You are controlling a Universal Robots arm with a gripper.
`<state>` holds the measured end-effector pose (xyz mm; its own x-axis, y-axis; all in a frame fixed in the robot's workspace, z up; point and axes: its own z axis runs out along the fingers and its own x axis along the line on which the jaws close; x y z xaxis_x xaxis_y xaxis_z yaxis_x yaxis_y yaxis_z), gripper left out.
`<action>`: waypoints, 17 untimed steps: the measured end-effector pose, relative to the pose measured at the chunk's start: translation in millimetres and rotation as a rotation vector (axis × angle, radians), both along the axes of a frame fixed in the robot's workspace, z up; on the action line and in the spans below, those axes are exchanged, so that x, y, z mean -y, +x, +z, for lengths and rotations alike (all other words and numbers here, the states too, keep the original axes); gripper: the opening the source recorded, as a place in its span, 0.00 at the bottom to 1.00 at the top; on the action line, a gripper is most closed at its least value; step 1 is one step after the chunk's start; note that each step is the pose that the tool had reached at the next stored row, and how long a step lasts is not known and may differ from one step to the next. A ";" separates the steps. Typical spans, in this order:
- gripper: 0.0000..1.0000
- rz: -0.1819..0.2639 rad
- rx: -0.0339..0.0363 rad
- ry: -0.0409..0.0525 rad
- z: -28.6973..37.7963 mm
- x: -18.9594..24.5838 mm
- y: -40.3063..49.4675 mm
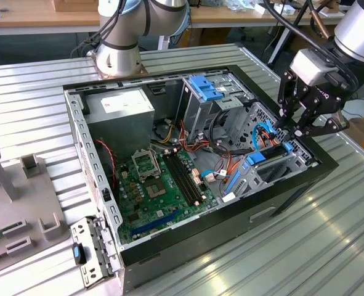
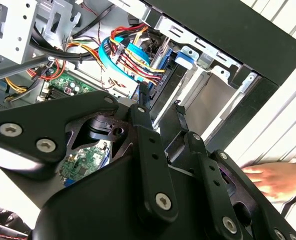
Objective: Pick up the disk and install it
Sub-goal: 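Insert the second disk wire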
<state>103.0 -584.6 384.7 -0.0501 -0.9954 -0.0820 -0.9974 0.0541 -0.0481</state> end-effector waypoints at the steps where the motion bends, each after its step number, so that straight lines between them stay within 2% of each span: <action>1: 0.36 0.000 0.0000 0.0000 0.0 -0.1 0.0; 7: 0.36 0.000 0.0000 0.0000 0.0 -0.5 0.0; 9: 0.36 0.000 0.0000 -0.0002 0.1 -3.6 0.0; 11: 0.36 0.000 0.0000 -0.0001 -0.6 -9.5 0.0; 15: 0.36 0.000 -0.0021 0.0001 -11.1 -11.1 0.7; 17: 0.36 0.000 -0.0050 0.0000 -13.3 -14.6 2.6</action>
